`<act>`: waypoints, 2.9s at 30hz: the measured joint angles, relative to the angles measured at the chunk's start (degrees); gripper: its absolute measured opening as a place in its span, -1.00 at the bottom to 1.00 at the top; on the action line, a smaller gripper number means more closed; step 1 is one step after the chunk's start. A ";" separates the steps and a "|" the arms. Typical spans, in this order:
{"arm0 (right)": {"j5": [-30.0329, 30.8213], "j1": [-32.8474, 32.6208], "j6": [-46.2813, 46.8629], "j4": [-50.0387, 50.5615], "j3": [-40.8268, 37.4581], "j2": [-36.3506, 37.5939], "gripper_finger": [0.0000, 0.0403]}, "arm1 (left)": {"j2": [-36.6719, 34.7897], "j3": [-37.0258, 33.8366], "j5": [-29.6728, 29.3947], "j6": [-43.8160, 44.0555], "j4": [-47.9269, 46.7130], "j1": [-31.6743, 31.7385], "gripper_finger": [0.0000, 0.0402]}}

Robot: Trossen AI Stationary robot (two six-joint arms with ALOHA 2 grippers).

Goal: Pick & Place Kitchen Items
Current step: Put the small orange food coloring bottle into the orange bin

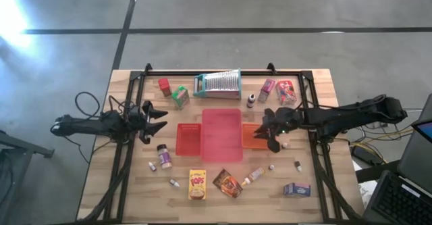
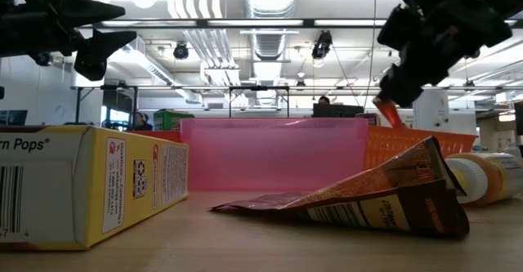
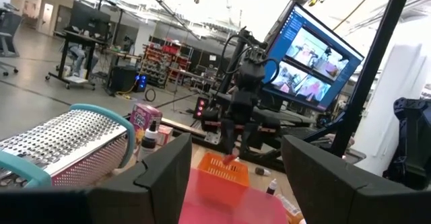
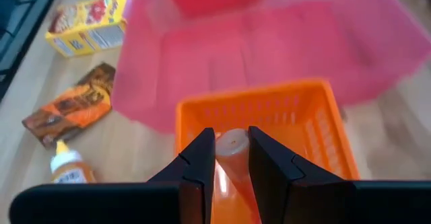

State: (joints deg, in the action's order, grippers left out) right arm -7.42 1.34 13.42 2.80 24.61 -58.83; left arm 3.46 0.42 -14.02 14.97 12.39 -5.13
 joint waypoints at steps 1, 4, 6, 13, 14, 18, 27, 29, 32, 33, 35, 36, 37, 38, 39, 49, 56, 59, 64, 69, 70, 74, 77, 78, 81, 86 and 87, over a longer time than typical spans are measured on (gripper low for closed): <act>0.01 0.00 0.66 1.29 -0.17 0.65 -0.67 | 0.00 0.00 0.01 0.01 -0.01 0.00 0.18; -0.03 0.00 2.86 5.30 -0.34 2.54 -0.67 | 0.00 -0.01 0.00 0.01 -0.01 0.00 0.18; 0.02 -0.24 3.70 8.62 -0.13 3.42 -0.67 | 0.00 -0.01 0.00 0.03 -0.02 0.00 0.18; 0.00 -0.27 5.71 14.70 0.43 3.90 -0.67 | 0.00 0.00 0.01 0.01 -0.12 0.00 0.18; -0.01 -0.26 5.71 14.49 0.43 4.02 -0.67 | 0.00 0.01 0.00 0.01 -0.12 0.00 0.18; -0.04 -0.37 5.13 14.65 1.21 4.11 -0.67 | 0.00 0.01 0.00 0.01 -0.12 0.00 0.18; -0.06 -0.33 -1.17 10.14 5.70 3.37 -0.68 | 0.00 0.00 0.02 0.01 0.05 0.00 0.18; -0.02 -0.35 -2.69 7.18 6.41 3.21 -0.68 | 0.02 0.00 0.00 0.01 0.44 0.00 0.18; -0.49 -0.35 -5.82 -2.64 6.77 3.21 -0.67 | 0.10 -0.01 0.01 0.02 3.38 0.00 0.18; -1.28 -0.35 -6.99 -6.65 6.77 3.21 -0.67 | 0.15 0.01 0.07 -0.26 5.02 0.00 0.18; -3.54 -0.35 -9.04 -14.04 6.79 3.21 -0.67 | 0.22 -0.01 1.18 -1.81 8.03 0.02 0.18; -4.67 -0.33 -9.71 -17.21 6.79 3.21 -0.67 | 0.35 -0.01 2.02 -2.62 9.16 0.02 0.18; -5.16 -0.33 -10.25 -19.92 6.79 3.21 -0.68 | 0.60 -0.01 2.70 -3.22 9.94 0.02 0.18; -5.56 -0.33 -10.57 -22.07 6.81 3.21 -0.68 | 1.01 -0.01 3.16 -3.64 10.42 0.01 0.18; -6.00 -0.33 -10.83 -23.59 6.96 3.21 -0.68 | 1.52 -0.01 3.32 -4.14 10.60 0.01 0.18; -6.62 -1.34 -20.46 -23.38 15.62 -2.00 -0.68 | 12.59 3.33 3.60 7.18 17.19 0.02 0.18; -6.11 -3.35 -34.42 -12.71 28.30 -13.08 -0.67 | 22.70 10.64 4.43 32.01 17.15 0.02 0.18; -6.10 -4.05 -40.09 -7.53 33.80 -17.25 -0.68 | 26.00 13.20 5.55 39.86 17.14 0.01 0.18; -5.43 -4.92 -48.45 0.68 43.45 -23.51 -0.67 | 30.68 16.25 7.92 50.04 16.50 0.02 0.18; -2.55 -6.89 -56.99 7.62 52.67 -29.67 -0.66 | 35.64 18.00 11.78 58.20 15.07 0.00 0.18; -1.97 -7.34 -58.35 8.14 54.13 -30.85 -0.67 | 36.32 18.32 11.82 59.17 15.09 0.00 0.18; 3.30 -9.43 -64.57 9.25 57.48 -34.39 -0.68 | 38.85 19.45 11.93 61.76 14.31 0.00 0.18; 8.28 -11.14 -68.67 9.41 58.97 -36.66 -0.66 | 40.06 21.25 12.10 62.15 15.49 0.00 0.18; 9.82 -11.70 -69.76 9.26 59.24 -37.21 -0.65 | 40.56 21.77 12.25 62.20 14.93 0.00 0.18; 14.46 -13.36 -73.50 8.08 59.55 -38.79 -0.65 | 41.67 23.37 12.65 61.95 14.69 0.02 0.18; 22.26 -15.46 -80.03 4.82 59.53 -40.61 -0.68 | 44.13 24.62 13.28 62.63 14.70 0.07 0.18; 22.85 -15.67 -80.65 4.50 59.51 -40.76 -0.68 | 44.60 24.75 13.45 62.67 14.70 0.11 0.18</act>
State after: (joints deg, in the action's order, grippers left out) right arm 15.43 -14.33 -67.23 7.29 84.11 -99.59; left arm 48.07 25.17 -0.57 77.65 27.09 -5.02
